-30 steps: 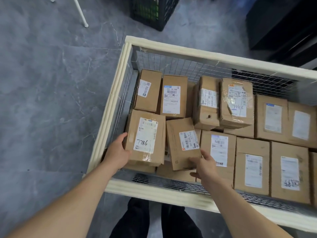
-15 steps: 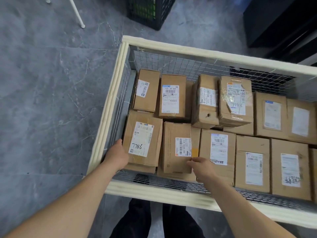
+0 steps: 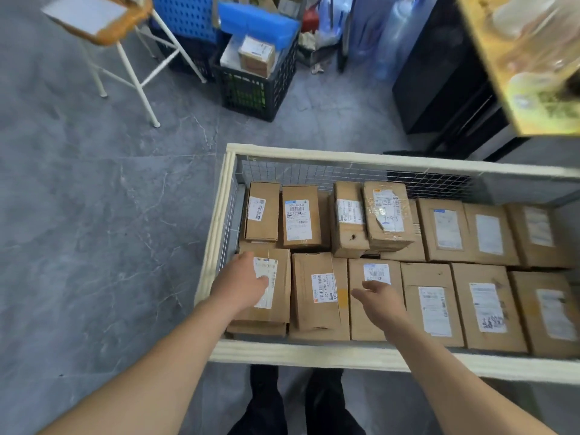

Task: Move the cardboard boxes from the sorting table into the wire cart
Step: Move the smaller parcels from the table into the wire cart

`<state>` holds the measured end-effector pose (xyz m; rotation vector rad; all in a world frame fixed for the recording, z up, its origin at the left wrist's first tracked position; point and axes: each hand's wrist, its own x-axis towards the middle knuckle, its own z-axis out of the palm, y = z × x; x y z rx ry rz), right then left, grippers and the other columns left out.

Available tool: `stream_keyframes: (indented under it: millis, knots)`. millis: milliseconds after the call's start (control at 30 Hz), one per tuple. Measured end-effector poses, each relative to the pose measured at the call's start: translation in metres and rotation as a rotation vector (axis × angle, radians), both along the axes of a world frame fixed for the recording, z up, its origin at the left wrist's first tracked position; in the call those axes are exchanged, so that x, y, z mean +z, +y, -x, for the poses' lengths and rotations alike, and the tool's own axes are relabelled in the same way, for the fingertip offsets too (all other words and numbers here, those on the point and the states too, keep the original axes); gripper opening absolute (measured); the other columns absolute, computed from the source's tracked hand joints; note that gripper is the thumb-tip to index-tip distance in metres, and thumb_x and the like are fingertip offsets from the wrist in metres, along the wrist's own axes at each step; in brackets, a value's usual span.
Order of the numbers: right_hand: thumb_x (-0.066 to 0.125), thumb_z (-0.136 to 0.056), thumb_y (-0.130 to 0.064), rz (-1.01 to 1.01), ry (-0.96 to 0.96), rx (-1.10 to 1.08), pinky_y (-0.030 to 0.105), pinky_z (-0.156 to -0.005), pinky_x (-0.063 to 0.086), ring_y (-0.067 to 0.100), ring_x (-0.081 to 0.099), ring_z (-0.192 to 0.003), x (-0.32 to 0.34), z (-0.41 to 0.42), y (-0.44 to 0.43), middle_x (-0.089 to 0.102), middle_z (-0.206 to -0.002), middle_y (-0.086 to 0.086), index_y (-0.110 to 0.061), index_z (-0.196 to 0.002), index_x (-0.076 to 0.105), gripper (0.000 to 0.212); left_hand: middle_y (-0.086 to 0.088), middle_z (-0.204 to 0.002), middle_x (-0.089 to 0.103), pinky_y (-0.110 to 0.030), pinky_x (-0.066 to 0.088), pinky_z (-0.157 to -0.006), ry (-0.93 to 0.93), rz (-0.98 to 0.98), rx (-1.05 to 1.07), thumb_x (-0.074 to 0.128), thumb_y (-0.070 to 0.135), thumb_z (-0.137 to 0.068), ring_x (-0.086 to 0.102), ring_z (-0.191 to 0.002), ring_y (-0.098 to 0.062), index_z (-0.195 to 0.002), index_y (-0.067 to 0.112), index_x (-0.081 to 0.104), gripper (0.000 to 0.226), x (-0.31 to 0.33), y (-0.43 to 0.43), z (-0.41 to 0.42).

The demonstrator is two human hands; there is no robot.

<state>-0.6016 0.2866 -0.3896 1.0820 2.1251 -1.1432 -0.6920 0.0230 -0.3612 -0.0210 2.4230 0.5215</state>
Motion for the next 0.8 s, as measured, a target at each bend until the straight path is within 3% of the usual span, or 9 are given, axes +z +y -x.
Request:
stream_keyframes:
  millis: [100, 167, 300, 400, 567, 633, 700, 800]
  knots:
    - [0.063, -0.096, -0.037, -0.092, 0.083, 0.063, 0.038, -0.101, 0.044, 0.026, 0.055, -0.128, 0.045, -0.002, 0.005, 0.057, -0.144, 0.008, -0.015, -0.146, 0.051, 0.056, -0.005, -0.156, 0.039, -0.043, 0.046, -0.107, 0.096, -0.002, -0.124, 0.058, 0.038, -0.096, 0.045, -0.137, -0.026, -0.153, 0.019, 0.034, 0.065, 0.043, 0.015, 0.002]
    - [0.063, -0.096, -0.039, -0.162, 0.151, 0.085, 0.036, -0.097, 0.045, 0.026, 0.056, -0.126, 0.082, -0.005, 0.010, 0.057, -0.144, 0.007, -0.016, -0.146, 0.051, 0.056, -0.003, -0.155, 0.039, -0.042, 0.044, -0.107, 0.168, -0.020, -0.215, 0.057, 0.043, -0.096, 0.041, -0.139, -0.024, -0.152, 0.019, 0.035, 0.064, 0.075, 0.027, 0.004]
    - [0.062, -0.095, -0.043, -0.318, 0.282, 0.115, 0.029, -0.069, 0.051, 0.010, 0.064, -0.080, 0.151, -0.011, 0.027, 0.073, -0.109, -0.003, -0.024, -0.140, 0.057, 0.050, 0.002, -0.152, 0.041, -0.043, 0.046, -0.103, 0.323, -0.035, -0.374, 0.054, 0.050, -0.094, 0.042, -0.136, -0.022, -0.151, 0.024, 0.035, 0.065, 0.134, 0.063, 0.009]
    - [0.063, -0.094, -0.048, -0.405, 0.330, 0.094, 0.033, -0.090, 0.048, 0.012, 0.060, -0.101, 0.196, -0.020, 0.045, 0.062, -0.138, 0.002, -0.019, -0.146, 0.050, 0.061, 0.002, -0.155, 0.038, -0.044, 0.042, -0.104, 0.448, -0.057, -0.461, 0.053, 0.055, -0.094, 0.039, -0.139, -0.022, -0.151, 0.024, 0.032, 0.068, 0.172, 0.093, 0.007]
    - [0.062, -0.094, -0.051, -0.569, 0.449, 0.057, 0.039, -0.108, 0.041, 0.023, 0.048, -0.137, 0.261, -0.046, 0.085, 0.052, -0.150, 0.002, -0.019, -0.150, 0.046, 0.067, 0.002, -0.158, 0.034, -0.043, 0.037, -0.111, 0.604, -0.123, -0.573, 0.050, 0.061, -0.094, 0.031, -0.145, -0.020, -0.154, 0.021, 0.029, 0.075, 0.228, 0.149, -0.006]
    - [0.061, -0.094, -0.050, -0.640, 0.503, 0.059, 0.039, -0.104, 0.044, 0.022, 0.053, -0.131, 0.283, -0.060, 0.104, 0.056, -0.146, 0.001, -0.021, -0.144, 0.052, 0.059, 0.003, -0.157, 0.036, -0.042, 0.037, -0.110, 0.667, -0.159, -0.610, 0.049, 0.062, -0.094, 0.032, -0.143, -0.019, -0.154, 0.020, 0.029, 0.076, 0.248, 0.176, -0.016]
    - [0.062, -0.093, -0.049, -0.705, 0.540, 0.066, 0.035, -0.088, 0.048, 0.020, 0.060, -0.117, 0.305, -0.077, 0.123, 0.064, -0.134, 0.001, -0.024, -0.131, 0.059, 0.046, 0.003, -0.158, 0.033, -0.041, 0.036, -0.110, 0.715, -0.200, -0.640, 0.049, 0.062, -0.094, 0.030, -0.144, -0.019, -0.155, 0.020, 0.026, 0.078, 0.267, 0.203, -0.028]
    - [0.064, -0.092, -0.050, -0.790, 0.566, 0.038, 0.033, -0.090, 0.046, 0.017, 0.059, -0.114, 0.335, -0.109, 0.154, 0.063, -0.134, 0.000, -0.017, -0.138, 0.057, 0.057, 0.004, -0.159, 0.031, -0.040, 0.037, -0.110, 0.765, -0.258, -0.674, 0.049, 0.061, -0.094, 0.027, -0.146, -0.016, -0.156, 0.020, 0.023, 0.079, 0.292, 0.246, -0.053]
